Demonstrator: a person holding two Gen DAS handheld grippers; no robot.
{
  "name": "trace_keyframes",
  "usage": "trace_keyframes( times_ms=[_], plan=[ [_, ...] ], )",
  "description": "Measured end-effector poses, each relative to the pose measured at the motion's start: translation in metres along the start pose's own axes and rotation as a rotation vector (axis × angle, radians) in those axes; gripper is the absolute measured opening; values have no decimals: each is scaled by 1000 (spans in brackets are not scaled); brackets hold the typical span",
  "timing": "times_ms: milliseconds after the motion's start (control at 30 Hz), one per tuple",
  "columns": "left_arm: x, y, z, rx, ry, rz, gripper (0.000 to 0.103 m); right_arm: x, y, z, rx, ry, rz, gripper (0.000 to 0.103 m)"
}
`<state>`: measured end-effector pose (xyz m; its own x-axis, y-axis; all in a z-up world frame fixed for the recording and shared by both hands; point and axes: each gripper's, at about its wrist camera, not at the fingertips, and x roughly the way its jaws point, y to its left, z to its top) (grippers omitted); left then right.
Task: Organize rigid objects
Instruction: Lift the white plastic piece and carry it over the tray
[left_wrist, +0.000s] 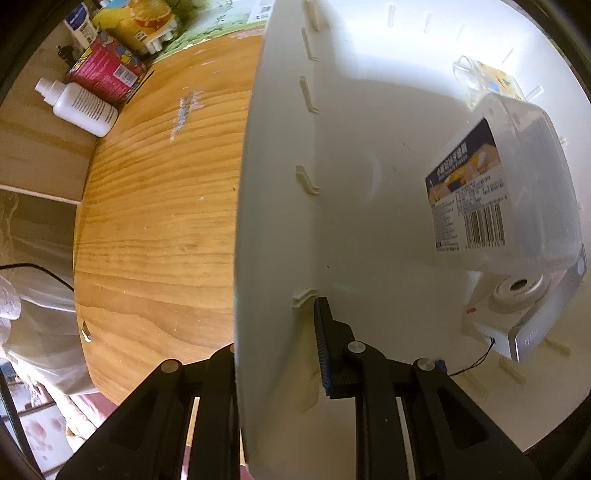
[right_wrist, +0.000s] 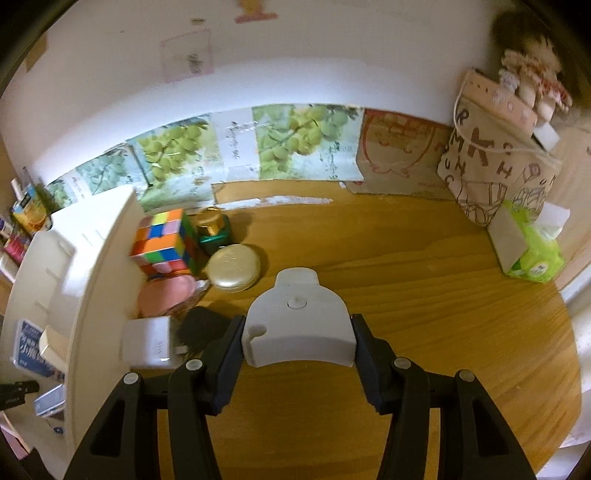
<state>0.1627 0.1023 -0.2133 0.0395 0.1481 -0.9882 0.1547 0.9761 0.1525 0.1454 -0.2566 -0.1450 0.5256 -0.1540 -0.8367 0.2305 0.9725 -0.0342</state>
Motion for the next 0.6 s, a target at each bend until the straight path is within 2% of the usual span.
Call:
trace_keyframes(
  times_ms=[333,600],
  plan=[
    [-2,-11,0,41,-4,1,20,-47,50,-5,-97,-75,76,55],
    [-7,-17,-4,63,-18,2,20,-71,98,-8,-205,-117,183,55]
  ],
)
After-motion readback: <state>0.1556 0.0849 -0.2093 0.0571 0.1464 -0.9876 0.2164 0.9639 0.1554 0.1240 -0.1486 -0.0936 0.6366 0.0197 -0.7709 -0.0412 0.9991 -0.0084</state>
